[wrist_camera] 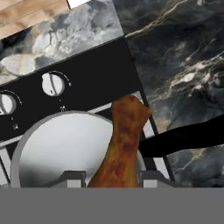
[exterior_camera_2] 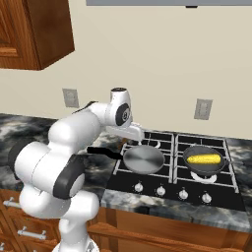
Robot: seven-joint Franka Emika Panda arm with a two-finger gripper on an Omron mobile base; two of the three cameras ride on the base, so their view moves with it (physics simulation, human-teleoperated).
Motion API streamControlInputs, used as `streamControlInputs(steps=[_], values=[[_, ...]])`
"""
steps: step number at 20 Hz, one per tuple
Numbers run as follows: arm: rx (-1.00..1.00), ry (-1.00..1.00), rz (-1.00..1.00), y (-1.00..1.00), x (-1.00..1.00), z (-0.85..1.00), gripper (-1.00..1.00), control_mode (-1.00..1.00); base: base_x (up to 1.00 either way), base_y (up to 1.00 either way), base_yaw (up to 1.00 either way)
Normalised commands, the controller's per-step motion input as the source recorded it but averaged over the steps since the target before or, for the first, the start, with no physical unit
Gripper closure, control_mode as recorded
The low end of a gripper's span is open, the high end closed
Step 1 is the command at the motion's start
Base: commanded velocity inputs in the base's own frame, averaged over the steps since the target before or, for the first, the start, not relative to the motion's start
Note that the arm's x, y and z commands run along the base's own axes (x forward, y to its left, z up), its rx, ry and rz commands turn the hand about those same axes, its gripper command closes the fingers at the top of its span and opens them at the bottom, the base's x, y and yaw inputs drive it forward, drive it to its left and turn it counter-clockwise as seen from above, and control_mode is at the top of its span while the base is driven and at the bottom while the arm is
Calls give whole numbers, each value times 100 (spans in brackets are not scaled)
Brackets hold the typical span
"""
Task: Place both pans onto different burners. Then place the corn and the chicken drumstick on different pans.
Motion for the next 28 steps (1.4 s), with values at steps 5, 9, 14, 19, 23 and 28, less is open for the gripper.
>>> streamControlInputs(steps=[5, 9, 14, 19, 23, 28], values=[[8, -2, 0, -63, 20, -26, 100, -100, 0, 0, 0], [5, -2, 0, -53, 25, -25, 100, -100, 0, 0, 0], [0, 0, 0, -16, 6, -24, 100, -100, 0, 0, 0], [0, 0, 0, 0, 0, -26, 100, -100, 0, 0, 0], [0, 0, 0, 0, 1, -36, 100, -100, 0, 0, 0], [0, 0, 0, 0, 3, -28, 100, -100, 0, 0, 0]])
